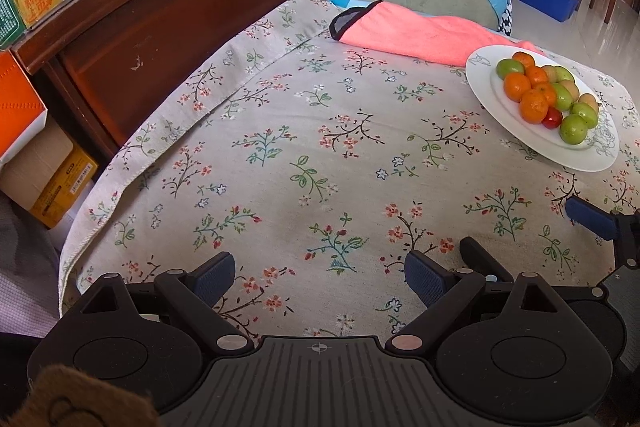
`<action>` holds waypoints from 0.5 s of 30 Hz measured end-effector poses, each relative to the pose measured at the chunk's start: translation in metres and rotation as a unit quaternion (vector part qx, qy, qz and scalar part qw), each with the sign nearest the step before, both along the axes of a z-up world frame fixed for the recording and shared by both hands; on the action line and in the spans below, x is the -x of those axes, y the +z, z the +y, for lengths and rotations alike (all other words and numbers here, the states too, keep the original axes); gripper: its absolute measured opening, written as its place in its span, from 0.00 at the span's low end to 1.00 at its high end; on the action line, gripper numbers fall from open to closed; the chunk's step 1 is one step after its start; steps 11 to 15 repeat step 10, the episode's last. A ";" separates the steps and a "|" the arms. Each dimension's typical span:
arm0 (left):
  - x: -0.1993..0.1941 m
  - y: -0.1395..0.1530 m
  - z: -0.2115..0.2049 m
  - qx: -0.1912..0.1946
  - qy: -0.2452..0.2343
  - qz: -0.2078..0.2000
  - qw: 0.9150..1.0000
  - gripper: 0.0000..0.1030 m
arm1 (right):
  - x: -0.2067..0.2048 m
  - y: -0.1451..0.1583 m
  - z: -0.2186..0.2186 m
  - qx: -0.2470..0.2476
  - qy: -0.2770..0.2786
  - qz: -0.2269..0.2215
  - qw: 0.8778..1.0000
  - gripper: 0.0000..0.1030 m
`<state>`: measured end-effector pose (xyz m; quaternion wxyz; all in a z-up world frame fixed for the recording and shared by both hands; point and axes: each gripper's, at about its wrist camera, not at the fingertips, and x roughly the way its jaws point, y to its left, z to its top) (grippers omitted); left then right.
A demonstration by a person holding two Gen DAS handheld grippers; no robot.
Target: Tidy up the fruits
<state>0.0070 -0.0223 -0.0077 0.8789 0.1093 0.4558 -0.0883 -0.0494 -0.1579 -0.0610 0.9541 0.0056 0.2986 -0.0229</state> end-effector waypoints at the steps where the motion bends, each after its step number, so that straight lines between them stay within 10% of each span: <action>1: 0.000 0.000 0.000 0.000 -0.001 0.001 1.000 0.91 | -0.002 0.000 0.000 0.000 0.002 0.001 1.000 0.99; 15: -0.001 -0.002 0.001 0.003 0.000 0.004 1.000 0.91 | -0.001 0.000 -0.001 -0.003 0.003 0.000 1.000 0.99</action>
